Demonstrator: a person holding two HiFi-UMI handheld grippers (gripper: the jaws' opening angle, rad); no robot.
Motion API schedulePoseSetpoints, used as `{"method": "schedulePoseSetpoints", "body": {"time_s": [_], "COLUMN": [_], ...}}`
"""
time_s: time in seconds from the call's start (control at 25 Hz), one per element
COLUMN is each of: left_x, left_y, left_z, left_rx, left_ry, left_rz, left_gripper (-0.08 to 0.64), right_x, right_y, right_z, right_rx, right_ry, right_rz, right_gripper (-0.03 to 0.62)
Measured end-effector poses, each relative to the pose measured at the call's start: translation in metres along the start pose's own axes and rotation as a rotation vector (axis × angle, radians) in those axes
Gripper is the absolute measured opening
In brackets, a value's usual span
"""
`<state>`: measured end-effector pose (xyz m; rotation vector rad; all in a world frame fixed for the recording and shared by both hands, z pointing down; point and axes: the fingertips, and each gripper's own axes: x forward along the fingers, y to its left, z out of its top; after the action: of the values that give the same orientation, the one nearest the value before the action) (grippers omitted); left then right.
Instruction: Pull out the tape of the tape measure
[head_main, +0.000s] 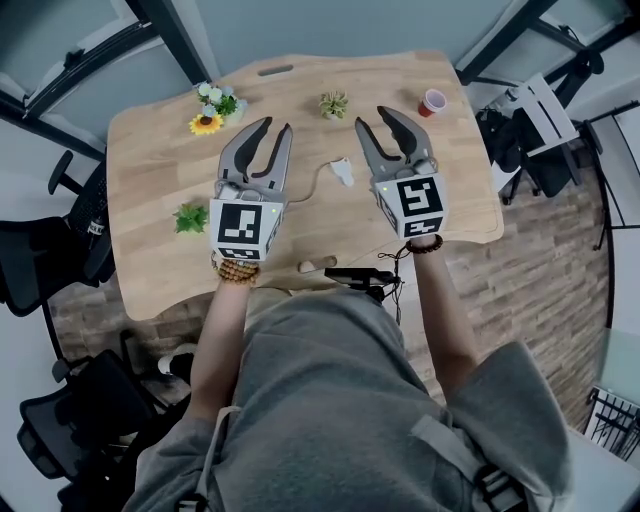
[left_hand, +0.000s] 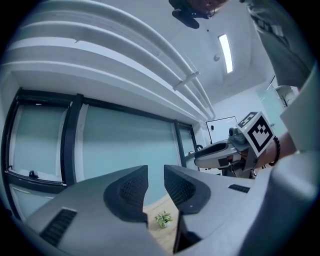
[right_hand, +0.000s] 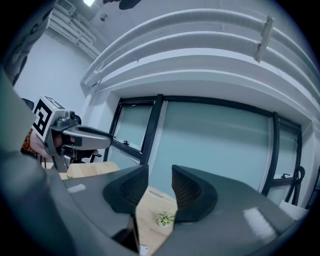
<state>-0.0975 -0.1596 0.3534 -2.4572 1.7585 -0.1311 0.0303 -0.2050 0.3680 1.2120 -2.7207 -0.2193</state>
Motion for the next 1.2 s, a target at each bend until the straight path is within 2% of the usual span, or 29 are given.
{"method": "schedulePoseSetpoints", "body": {"time_s": [0.2,0.4,0.64,0.84,1.2], "left_x": [-0.005,-0.013,-0.020,-0.022,-0.023], "left_y": [-0.001,-0.005,-0.007,-0.013,-0.022], "left_z": [0.026,0.030,0.023,0.009,-0.022], "left_rx": [0.029,0.039,0.038,0.025,-0.006], "left_ry": [-0.066,-0.075,-0.082,-0.057,-0.021], "left_rz": [0.059,0.111,0.170,0.170,0.161], "left_gripper": [0.089,0.089,0.083,0.075,0.061], "right_x": [-0.014,-0.028,-0.034,-0.035,-0.036], "right_y": [0.003,0.011,0.028,0.041,0.048], "right_z": [0.030,0.039,0.011,-0.010,-0.031], "right_rx": [-0.011,0.004,0.061,0.117,0.149], "right_ry": [-0.063,-0.098,-0.067,-0.038,-0.014], "right_rz": [-0.023,-0.049,-0.041,-0.041,-0.059], "right_gripper": [0.154,0.140,0.127,0.112,0.077]}}
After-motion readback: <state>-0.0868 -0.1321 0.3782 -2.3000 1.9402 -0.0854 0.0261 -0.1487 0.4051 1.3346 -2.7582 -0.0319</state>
